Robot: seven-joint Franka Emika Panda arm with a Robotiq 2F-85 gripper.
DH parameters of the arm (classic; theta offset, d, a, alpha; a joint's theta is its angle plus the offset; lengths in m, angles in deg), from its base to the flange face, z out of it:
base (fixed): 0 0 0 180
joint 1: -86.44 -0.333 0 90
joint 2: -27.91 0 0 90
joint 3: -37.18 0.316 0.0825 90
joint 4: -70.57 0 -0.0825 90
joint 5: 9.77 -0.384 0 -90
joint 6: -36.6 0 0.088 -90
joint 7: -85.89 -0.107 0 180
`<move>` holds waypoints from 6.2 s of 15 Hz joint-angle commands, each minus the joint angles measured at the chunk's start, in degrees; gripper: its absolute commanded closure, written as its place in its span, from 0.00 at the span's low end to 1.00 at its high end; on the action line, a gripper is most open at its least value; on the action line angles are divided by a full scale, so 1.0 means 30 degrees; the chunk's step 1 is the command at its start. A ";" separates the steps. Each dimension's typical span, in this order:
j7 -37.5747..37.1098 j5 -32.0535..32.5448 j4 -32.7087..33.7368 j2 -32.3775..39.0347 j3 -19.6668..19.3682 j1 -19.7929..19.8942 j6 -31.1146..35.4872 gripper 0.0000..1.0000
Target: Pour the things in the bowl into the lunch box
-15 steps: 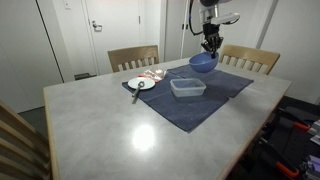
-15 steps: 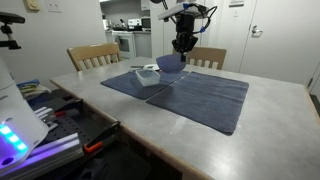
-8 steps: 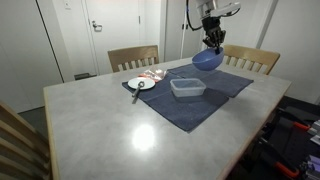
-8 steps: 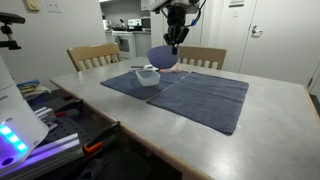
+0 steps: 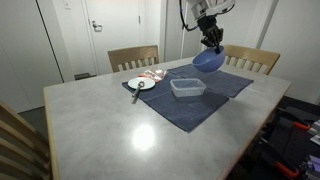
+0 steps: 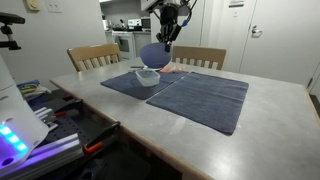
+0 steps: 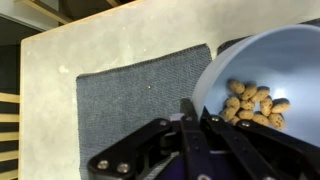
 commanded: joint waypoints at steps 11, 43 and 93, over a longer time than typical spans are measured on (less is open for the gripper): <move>-0.0698 0.2243 0.5828 0.5370 0.0659 -0.2090 -0.6463 0.99; 0.7333 1.1182 1.9765 1.5458 0.0666 -0.5700 -1.7303 0.99; 1.0575 1.6690 1.9435 1.7385 0.1140 -0.8755 -1.7153 0.99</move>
